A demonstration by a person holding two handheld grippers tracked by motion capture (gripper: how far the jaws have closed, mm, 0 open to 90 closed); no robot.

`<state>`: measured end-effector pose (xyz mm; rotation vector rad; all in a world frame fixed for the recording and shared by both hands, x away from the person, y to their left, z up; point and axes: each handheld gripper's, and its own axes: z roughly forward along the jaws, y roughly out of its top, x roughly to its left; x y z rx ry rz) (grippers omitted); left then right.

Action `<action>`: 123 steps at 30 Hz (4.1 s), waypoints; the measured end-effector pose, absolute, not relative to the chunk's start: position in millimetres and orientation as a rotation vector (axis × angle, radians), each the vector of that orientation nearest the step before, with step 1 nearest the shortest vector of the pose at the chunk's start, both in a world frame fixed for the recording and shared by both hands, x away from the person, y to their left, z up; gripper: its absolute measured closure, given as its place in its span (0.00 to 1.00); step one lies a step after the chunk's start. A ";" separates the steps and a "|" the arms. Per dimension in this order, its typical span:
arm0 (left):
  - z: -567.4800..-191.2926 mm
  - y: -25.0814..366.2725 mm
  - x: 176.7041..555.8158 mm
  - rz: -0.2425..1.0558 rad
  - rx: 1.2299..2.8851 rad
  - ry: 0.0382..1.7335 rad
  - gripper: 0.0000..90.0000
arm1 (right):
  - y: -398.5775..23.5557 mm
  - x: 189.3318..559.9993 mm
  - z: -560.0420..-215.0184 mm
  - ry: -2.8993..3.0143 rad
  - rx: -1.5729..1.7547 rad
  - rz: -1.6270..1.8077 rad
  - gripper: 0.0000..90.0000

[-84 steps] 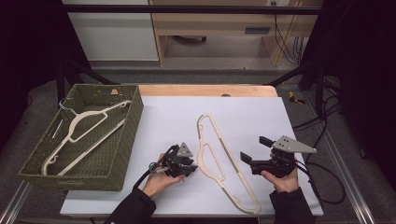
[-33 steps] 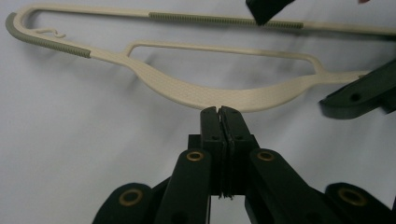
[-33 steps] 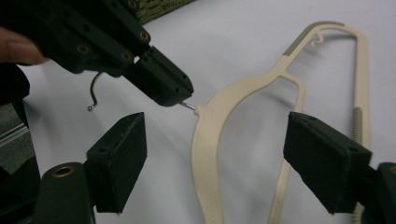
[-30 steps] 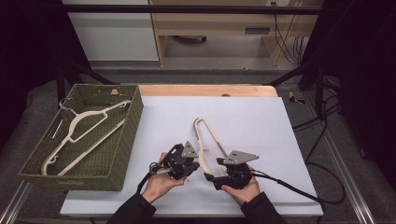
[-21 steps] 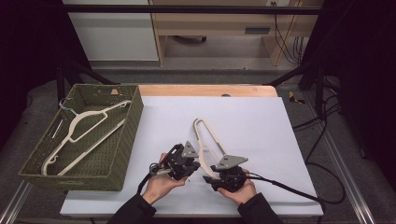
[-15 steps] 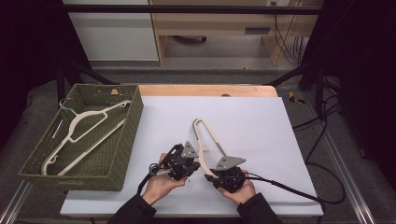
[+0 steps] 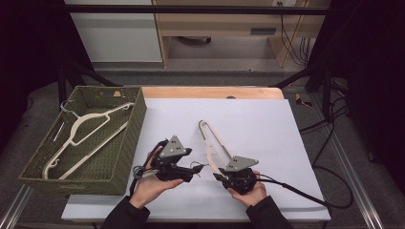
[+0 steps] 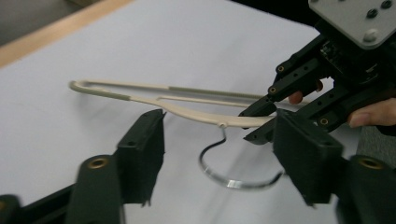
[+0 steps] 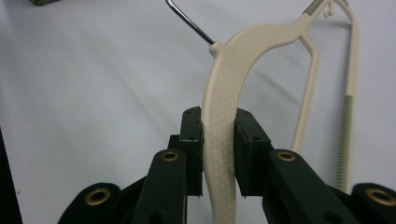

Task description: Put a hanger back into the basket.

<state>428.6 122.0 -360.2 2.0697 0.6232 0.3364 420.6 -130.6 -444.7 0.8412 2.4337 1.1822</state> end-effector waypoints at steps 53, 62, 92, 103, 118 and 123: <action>-390.5 112.0 440.7 0.257 2.289 0.437 0.71 | -144.0 413.4 -404.9 2.577 0.629 1.512 0.96; -384.9 108.1 430.9 0.206 2.338 0.396 0.88 | -146.7 414.4 -404.1 2.468 0.687 1.446 0.80; -307.6 178.7 433.4 0.407 1.989 0.651 0.96 | -206.7 423.8 -391.3 2.099 0.991 1.519 0.12; -268.4 222.2 450.2 0.445 1.955 0.670 0.96 | -212.2 423.4 -389.3 2.073 1.010 1.500 0.09; -258.9 305.8 485.7 0.520 1.963 0.788 0.96 | -216.6 422.7 -386.6 2.046 1.016 1.486 0.06; -268.4 328.5 493.1 0.515 1.956 0.815 0.96 | -216.0 423.0 -387.3 2.039 1.026 1.487 0.06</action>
